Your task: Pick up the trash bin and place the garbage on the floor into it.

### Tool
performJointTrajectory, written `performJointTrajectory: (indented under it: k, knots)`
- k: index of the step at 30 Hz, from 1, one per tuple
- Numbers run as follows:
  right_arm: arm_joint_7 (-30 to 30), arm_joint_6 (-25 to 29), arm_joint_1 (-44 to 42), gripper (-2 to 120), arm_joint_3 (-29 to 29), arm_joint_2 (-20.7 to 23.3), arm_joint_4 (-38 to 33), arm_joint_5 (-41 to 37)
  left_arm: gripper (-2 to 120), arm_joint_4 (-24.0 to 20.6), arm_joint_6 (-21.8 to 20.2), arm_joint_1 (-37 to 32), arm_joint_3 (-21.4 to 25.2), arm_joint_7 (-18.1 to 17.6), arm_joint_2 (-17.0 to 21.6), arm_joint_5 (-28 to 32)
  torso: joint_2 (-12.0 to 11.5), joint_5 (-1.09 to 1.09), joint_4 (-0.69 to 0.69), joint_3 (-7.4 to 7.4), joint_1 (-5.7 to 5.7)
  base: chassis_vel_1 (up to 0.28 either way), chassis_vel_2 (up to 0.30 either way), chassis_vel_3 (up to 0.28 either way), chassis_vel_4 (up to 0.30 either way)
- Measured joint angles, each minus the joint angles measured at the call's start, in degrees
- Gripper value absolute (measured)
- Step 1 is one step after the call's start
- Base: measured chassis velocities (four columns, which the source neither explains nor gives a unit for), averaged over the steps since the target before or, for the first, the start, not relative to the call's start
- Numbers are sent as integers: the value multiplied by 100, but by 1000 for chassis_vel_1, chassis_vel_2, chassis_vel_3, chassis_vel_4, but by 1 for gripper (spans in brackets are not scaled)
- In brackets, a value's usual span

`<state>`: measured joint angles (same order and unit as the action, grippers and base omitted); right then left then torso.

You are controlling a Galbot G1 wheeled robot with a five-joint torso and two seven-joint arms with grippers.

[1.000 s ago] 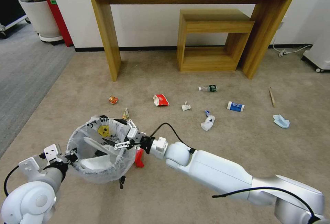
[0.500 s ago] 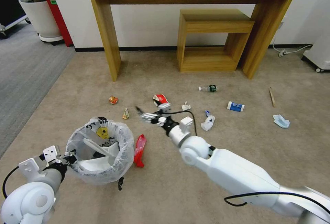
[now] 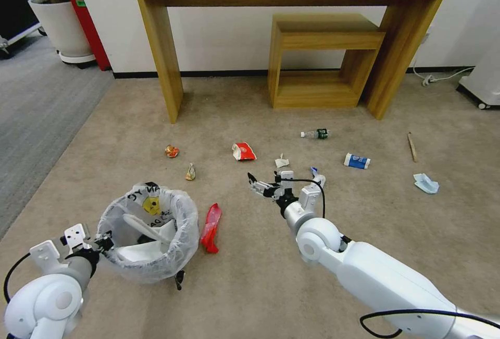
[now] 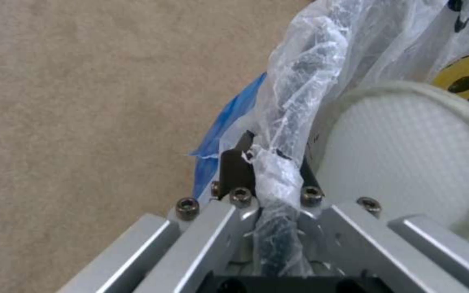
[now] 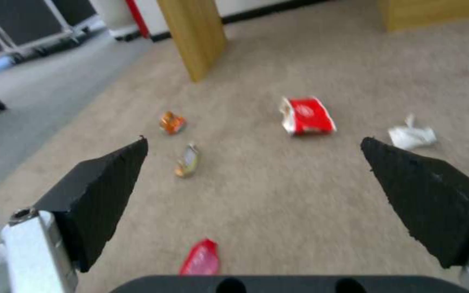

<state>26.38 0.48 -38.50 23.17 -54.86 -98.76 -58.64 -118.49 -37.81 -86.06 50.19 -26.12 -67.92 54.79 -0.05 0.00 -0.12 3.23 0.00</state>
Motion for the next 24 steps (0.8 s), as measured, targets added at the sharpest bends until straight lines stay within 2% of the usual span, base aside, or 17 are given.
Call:
performJointTrajectory:
  k: [5,21,24]
  knots:
    - [266,-204,-204,100,-21,-89,77,-75,1,88,-2,-11,70,4,49,12,0,0,0,0,0,0,0,0,0]
    - [540,-520,-277,100,167,-295,257,-243,1,102,-5,-61,124,16,23,2,0,0,0,0,0,0,0,0,0]
    - [850,-679,-278,100,343,-521,387,-515,1,39,-5,-86,138,20,-8,-1,0,-1,0,0,0,0,0,0,0]
